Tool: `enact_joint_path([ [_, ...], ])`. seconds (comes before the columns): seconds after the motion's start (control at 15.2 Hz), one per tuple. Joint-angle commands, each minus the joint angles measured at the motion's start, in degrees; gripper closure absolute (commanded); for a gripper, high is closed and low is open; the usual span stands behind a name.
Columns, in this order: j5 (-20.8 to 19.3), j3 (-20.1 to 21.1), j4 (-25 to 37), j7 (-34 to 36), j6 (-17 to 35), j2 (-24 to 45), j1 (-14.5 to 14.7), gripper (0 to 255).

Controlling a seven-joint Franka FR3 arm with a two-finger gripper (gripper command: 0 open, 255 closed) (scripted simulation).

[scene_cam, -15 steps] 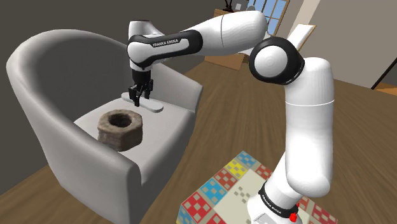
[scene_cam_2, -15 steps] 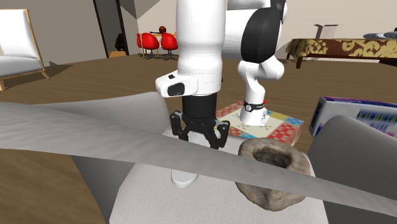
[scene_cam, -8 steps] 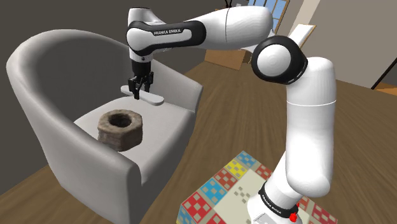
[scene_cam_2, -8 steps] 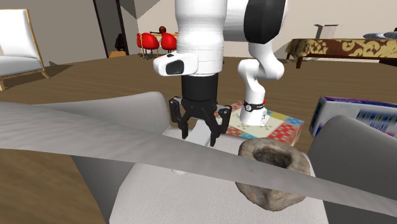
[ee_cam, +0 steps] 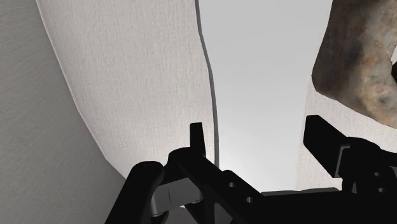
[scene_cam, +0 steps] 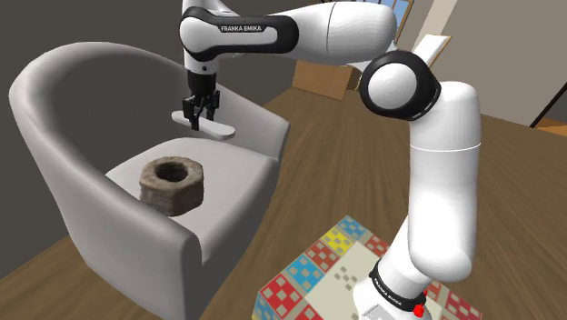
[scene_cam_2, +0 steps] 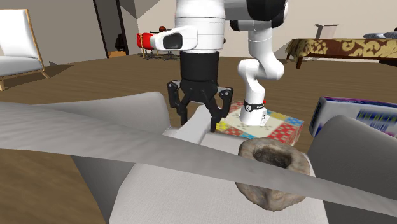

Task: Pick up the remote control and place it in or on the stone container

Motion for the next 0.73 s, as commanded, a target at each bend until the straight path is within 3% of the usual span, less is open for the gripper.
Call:
enact_joint_path([
  [0.0, 0.01, 0.02, 1.84, -0.04, -1.82, 0.01, 0.08, 255],
  [0.2, 0.01, 0.03, 3.85, -0.10, -3.67, 0.16, 0.17, 255],
  [0.66, -0.30, 2.44, -2.39, 7.88, -1.94, -4.08, 5.47, 255],
])
